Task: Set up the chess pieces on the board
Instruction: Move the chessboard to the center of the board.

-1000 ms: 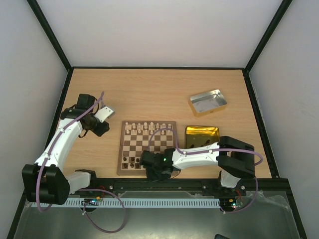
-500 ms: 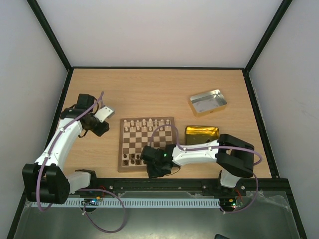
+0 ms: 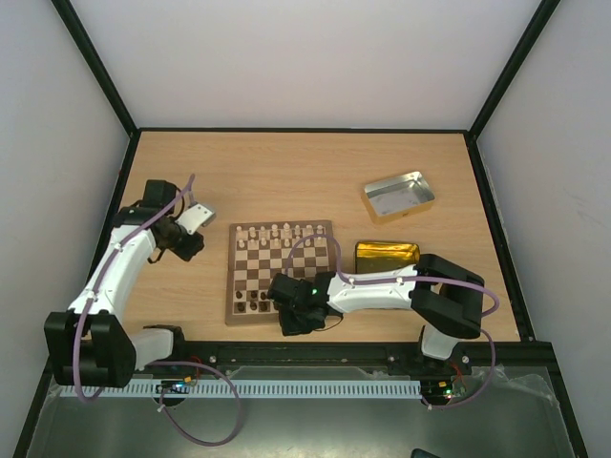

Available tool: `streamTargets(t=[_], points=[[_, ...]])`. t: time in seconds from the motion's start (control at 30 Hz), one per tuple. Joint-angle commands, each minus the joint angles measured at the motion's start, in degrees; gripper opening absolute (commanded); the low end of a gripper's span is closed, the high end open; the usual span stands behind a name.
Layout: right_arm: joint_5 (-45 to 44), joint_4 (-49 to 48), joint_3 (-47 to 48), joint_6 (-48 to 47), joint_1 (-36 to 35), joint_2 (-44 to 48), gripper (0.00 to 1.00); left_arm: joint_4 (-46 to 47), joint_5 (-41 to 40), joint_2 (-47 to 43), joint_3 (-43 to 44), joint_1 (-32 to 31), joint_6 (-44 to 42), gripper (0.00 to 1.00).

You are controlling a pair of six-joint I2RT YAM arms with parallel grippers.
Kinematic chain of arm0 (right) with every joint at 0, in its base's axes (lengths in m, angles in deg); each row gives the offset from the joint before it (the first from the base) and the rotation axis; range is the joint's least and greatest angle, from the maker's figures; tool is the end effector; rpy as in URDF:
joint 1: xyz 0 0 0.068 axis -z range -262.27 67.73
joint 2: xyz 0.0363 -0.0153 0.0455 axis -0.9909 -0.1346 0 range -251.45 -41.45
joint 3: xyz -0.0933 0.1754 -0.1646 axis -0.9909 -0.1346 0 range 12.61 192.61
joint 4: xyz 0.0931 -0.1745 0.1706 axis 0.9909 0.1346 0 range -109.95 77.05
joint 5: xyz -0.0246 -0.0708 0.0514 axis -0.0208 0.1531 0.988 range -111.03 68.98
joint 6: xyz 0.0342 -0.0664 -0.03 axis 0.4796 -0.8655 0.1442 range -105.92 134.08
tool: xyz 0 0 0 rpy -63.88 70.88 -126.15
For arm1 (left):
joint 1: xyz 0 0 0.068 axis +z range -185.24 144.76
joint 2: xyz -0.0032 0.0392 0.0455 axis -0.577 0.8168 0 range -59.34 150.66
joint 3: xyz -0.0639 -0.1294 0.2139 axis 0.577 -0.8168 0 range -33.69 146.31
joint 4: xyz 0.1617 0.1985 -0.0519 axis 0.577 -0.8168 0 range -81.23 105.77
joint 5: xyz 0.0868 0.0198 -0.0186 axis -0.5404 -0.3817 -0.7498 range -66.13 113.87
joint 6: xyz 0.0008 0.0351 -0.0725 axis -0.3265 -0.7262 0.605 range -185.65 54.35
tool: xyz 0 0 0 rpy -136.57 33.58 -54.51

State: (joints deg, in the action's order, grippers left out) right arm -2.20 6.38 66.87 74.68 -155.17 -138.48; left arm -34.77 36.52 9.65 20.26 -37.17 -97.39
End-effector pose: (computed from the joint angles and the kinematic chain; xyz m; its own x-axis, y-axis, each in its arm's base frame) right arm 0.0729 0.3131 0.1075 -0.9525 -0.2918 0.0875 -0.2215 0.8605 0.4587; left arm 0.2408 -0.0234 0.2108 -0.7091 0.5375 -0.4563 0.5836 0.8106 0.0479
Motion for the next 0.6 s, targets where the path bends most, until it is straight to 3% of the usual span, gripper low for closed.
streamTargets(t=[0.0, 0.57], points=[[-2.6, 0.2, 0.5, -0.6, 0.7, 0.7, 0.02, -1.2, -1.8, -0.1, -2.0, 2.6, -3.2, 0.21], [-3.3, 2.0, 2.1, -2.2, 2.0, 0.4, 0.02, 11.1, 1.6, 10.1, -9.8, 2.0, -1.0, 0.06]])
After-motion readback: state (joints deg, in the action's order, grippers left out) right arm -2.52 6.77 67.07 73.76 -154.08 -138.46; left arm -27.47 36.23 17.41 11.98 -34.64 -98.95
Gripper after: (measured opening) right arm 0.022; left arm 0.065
